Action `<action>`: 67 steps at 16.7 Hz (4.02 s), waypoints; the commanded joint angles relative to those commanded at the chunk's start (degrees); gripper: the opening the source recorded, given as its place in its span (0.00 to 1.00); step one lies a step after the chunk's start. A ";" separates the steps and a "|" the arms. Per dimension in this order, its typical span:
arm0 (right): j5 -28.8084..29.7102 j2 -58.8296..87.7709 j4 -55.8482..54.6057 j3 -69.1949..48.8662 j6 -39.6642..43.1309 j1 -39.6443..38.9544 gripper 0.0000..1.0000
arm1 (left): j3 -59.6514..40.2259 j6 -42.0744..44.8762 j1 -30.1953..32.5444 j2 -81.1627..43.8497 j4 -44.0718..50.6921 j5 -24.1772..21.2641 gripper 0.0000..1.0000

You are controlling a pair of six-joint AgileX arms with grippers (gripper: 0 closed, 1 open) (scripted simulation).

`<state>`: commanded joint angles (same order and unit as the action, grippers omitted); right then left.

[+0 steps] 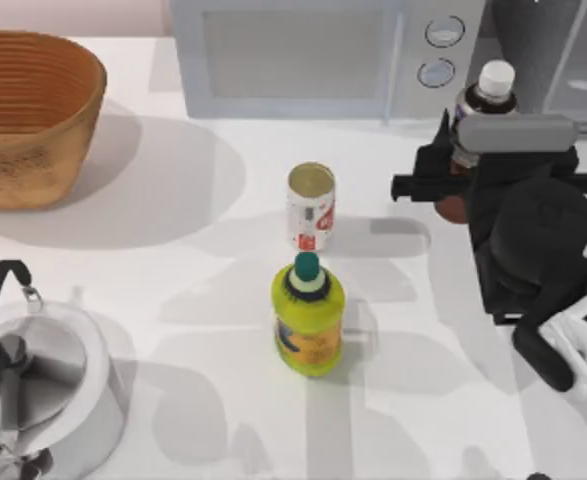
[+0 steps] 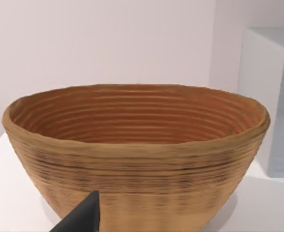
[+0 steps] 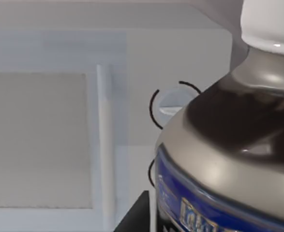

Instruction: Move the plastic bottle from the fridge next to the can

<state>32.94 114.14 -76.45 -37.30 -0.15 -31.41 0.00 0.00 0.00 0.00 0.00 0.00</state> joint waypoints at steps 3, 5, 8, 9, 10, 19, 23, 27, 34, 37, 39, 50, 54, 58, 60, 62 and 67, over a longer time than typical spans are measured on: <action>-0.17 -0.09 0.12 -0.17 -0.11 0.15 0.00 | 0.00 0.00 0.00 0.00 0.00 0.00 1.00; -0.04 -0.02 0.03 -0.04 -0.03 0.04 0.00 | 0.00 0.00 0.00 0.00 0.00 0.00 1.00; 0.00 0.00 0.00 0.00 0.00 0.00 0.00 | 0.00 0.00 0.00 0.00 0.00 0.00 1.00; 0.00 0.00 0.00 0.00 0.00 0.00 0.08 | 0.00 0.00 0.00 0.00 0.00 0.00 1.00; 0.00 0.00 0.00 0.00 0.00 0.00 0.15 | 0.00 0.00 0.00 0.00 0.00 0.00 1.00; 0.00 0.00 0.00 0.00 0.00 0.00 0.83 | 0.00 0.00 0.00 0.00 0.00 0.00 1.00; 0.00 0.00 0.00 0.00 0.00 0.00 1.00 | 0.00 0.00 0.00 0.00 0.00 0.00 1.00; 0.00 0.00 0.00 0.00 0.00 0.00 1.00 | 0.00 0.00 0.00 0.00 0.00 0.00 1.00; 1.68 -1.66 -1.45 3.27 -0.05 -1.67 1.00 | 0.00 0.00 0.00 0.00 0.00 0.00 1.00; 3.13 -3.12 -2.79 5.97 -0.06 -3.14 1.00 | 0.00 0.00 0.00 0.00 0.00 0.00 1.00; 3.15 -3.15 -2.81 6.00 -0.05 -3.16 1.00 | 0.00 0.00 0.00 0.00 0.00 0.00 1.00; -6.69 -29.12 12.82 10.07 0.43 4.64 1.00 | 0.00 0.00 0.00 0.00 0.00 0.00 1.00; -14.02 -50.90 27.87 15.40 0.44 11.35 1.00 | 0.00 0.00 0.00 0.00 0.00 0.00 1.00; -21.30 -73.33 44.52 22.28 0.22 18.30 1.00 | 0.00 0.00 0.00 0.00 0.00 0.00 1.00; -24.50 -83.85 52.39 25.88 0.10 21.58 1.00 | 0.00 0.00 0.00 0.00 0.00 0.00 1.00; -27.29 -93.44 59.54 29.30 0.02 24.54 1.00 | 0.00 0.00 0.00 0.00 0.00 0.00 1.00; -31.95 -110.35 73.00 35.78 0.05 30.05 1.00 | 0.00 0.00 0.00 0.00 0.00 0.00 1.00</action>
<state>0.99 3.79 -3.45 -1.52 -0.10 -1.36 0.00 0.00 0.00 0.00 0.00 0.00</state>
